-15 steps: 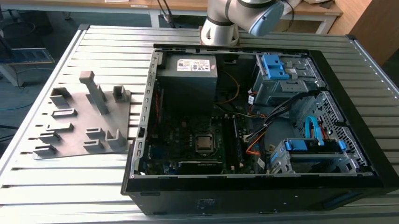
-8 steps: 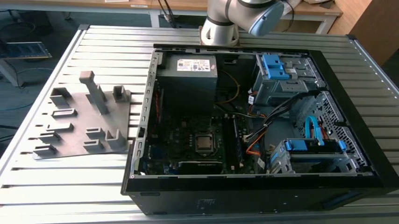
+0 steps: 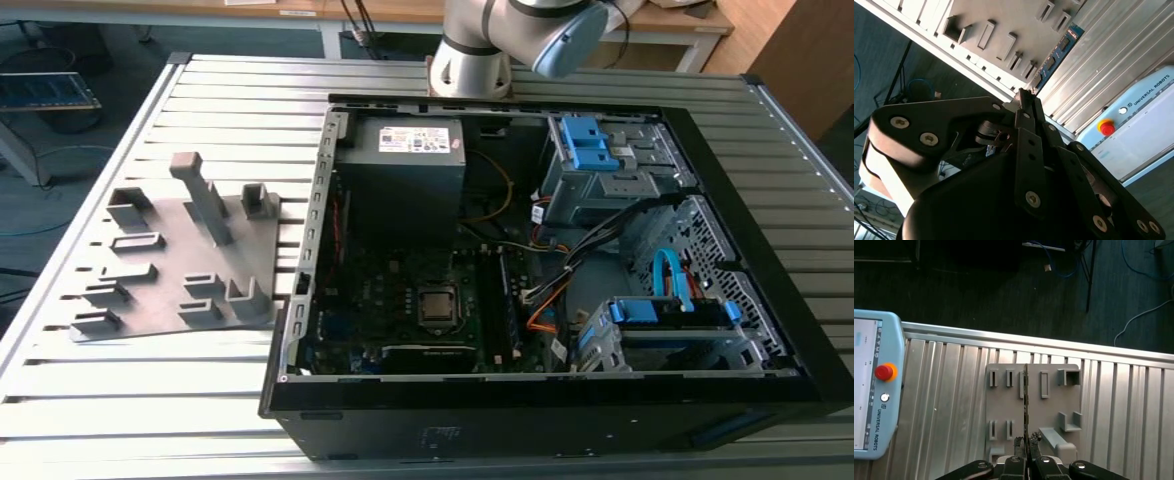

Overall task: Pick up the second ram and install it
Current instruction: 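Pick up the second ram and move it above second insertion slot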

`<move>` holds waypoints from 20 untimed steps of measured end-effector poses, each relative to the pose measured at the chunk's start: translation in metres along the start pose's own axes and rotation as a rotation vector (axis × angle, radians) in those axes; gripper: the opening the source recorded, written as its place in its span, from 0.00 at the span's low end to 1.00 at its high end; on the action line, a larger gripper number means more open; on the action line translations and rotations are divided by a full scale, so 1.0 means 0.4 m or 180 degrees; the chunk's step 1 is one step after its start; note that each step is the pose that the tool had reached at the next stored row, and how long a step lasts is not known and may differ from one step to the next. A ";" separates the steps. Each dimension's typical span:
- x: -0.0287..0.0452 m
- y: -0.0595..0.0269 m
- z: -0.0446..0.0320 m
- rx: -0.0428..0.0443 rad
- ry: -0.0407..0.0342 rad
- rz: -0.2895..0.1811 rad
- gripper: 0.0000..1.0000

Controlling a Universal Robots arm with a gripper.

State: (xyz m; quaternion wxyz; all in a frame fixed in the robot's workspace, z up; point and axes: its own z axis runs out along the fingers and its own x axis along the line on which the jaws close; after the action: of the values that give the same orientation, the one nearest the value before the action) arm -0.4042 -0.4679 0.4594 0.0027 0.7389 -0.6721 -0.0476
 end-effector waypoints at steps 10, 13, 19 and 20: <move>-0.003 0.003 -0.038 0.0000 0.0000 0.0000 0.14; -0.003 0.003 -0.050 0.0000 0.0000 0.0000 0.14; -0.005 0.005 -0.074 0.0000 0.0000 0.0000 0.14; -0.005 0.005 -0.079 0.0000 0.0000 0.0000 0.14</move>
State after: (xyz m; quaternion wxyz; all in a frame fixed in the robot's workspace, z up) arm -0.4041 -0.4678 0.4910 0.0027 0.7389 -0.6721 -0.0476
